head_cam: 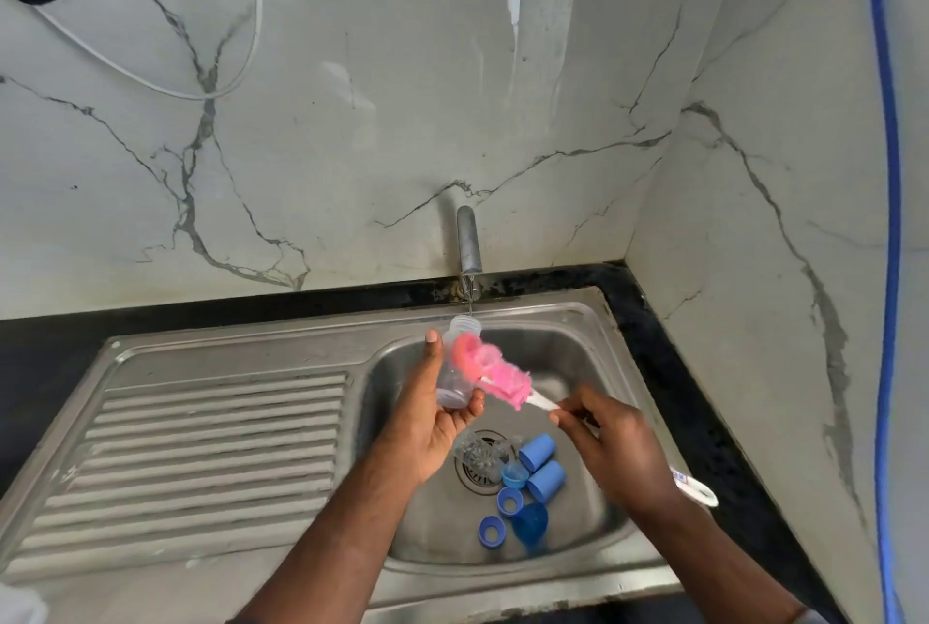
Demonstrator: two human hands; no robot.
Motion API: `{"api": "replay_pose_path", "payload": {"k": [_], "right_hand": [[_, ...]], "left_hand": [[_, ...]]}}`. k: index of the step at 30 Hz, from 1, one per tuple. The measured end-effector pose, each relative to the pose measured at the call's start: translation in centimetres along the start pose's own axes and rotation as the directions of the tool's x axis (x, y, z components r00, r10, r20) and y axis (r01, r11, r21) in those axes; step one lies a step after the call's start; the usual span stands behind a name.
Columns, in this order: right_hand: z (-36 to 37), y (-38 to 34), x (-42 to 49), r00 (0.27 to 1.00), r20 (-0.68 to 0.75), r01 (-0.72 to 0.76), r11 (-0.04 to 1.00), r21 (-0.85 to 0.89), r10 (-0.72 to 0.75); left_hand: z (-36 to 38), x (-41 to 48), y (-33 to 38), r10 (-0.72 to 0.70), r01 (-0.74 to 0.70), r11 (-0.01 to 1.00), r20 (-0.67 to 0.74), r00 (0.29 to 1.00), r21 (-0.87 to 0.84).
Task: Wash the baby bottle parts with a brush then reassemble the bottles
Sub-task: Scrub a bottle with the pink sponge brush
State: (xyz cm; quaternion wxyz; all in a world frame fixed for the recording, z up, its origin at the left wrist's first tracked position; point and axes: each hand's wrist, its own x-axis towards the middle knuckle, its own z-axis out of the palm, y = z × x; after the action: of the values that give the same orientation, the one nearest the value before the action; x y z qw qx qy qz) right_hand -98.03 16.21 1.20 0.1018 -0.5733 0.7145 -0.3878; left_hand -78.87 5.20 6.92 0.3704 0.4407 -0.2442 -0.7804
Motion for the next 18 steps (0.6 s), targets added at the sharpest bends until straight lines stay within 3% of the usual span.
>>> {"api": "replay_pose_path", "payload": {"k": [2,6,9,13,16,18], "right_hand": [[-0.3,0.2,0.2,0.997,-0.068,-0.037,0.999,-0.009,0.036],[-0.5,0.2,0.0,0.999,0.013,0.039,0.999,0.010,-0.039],[-0.8,0.5,0.4,0.997,-0.079,-0.024,1.000,0.013,0.025],[-0.2,0.5,0.0,0.999,0.037,-0.002,1.000,0.001,0.002],[-0.1,0.8,0.2,0.996,-0.078,-0.047,0.998,-0.034,0.044],[-0.1,0.7,0.3,0.998,-0.065,-0.022,1.000,-0.019,0.020]], "left_hand": [[0.0,0.2,0.0,-0.023,0.023,1.000,-0.010,1.000,-0.021],[-0.1,0.6,-0.3,-0.006,0.005,1.000,0.010,1.000,0.024],[-0.3,0.8,-0.6,0.000,-0.002,0.992,0.017,1.000,0.127],[-0.3,0.9,-0.8,-0.024,0.021,0.981,0.013,1.000,0.193],[-0.3,0.9,-0.7,-0.054,0.051,0.983,0.013,0.998,0.178],[-0.4,1.0,-0.7,-0.038,0.038,0.987,-0.001,0.999,0.157]]}}
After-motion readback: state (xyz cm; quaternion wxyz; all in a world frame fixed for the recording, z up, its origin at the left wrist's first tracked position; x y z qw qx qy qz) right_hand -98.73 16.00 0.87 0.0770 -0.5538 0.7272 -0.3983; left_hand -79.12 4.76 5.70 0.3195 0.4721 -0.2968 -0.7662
